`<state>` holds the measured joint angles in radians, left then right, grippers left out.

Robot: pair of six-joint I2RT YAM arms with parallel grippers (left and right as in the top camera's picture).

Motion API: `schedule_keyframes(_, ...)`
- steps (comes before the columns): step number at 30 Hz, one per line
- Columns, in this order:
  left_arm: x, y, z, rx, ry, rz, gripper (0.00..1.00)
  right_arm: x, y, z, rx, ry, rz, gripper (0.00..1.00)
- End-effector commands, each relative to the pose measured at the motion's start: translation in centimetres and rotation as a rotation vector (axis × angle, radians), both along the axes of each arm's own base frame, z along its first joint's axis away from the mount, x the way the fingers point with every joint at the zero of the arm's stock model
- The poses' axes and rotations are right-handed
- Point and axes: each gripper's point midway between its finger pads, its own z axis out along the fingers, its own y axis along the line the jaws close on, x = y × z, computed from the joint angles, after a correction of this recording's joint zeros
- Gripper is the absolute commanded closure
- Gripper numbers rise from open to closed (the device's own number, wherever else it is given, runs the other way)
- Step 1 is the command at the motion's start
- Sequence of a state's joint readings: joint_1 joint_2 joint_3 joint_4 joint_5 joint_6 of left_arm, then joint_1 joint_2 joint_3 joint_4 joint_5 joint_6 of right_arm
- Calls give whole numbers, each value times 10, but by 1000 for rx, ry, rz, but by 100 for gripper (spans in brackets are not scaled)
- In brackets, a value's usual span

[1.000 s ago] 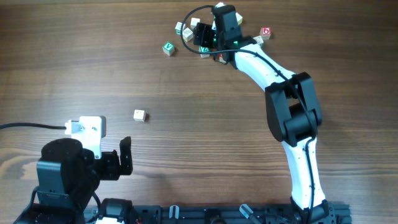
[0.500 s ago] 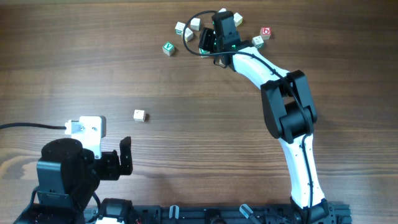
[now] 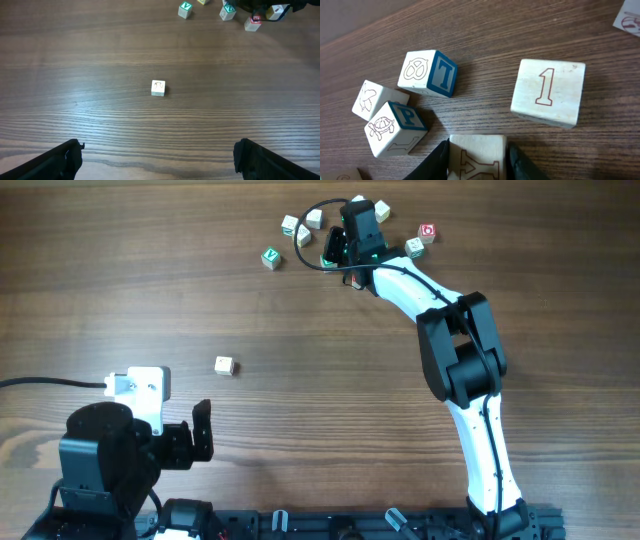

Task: Form a horizontal line
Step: 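Grasp the Y block with the right gripper and lift it, then place the Y block to the right of the first block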

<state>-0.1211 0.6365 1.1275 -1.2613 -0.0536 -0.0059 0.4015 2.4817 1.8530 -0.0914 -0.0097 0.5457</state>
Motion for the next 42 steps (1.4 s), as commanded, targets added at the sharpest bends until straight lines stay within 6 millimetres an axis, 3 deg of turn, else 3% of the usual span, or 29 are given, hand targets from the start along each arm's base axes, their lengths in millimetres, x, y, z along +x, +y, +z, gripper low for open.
schedule_keyframes(1,0,0,6,-15,-19,9,0,4,2,31,-25,-56,28,72)
schedule_keyframes(9,0,0,6,-15,-19,9,0,-16,5,117,-8,-95,75,76)
schedule_keyframes(12,0,0,6,-15,-19,9,0,-31,13,143,0,-100,100,78)
schedule_keyframes(14,0,0,6,-15,-19,9,0,-45,24,149,-4,-82,125,77)
schedule_keyframes(25,0,0,6,-15,-19,9,0,-159,103,83,-26,249,196,82)
schedule_keyframes(31,0,0,6,-15,-19,9,0,-214,119,35,-77,328,54,82)
schedule_keyframes(36,0,0,6,-15,-19,9,0,-240,134,24,-92,345,94,81)
schedule_keyframes(42,0,0,6,-15,-19,9,0,-246,134,11,-58,360,47,78)
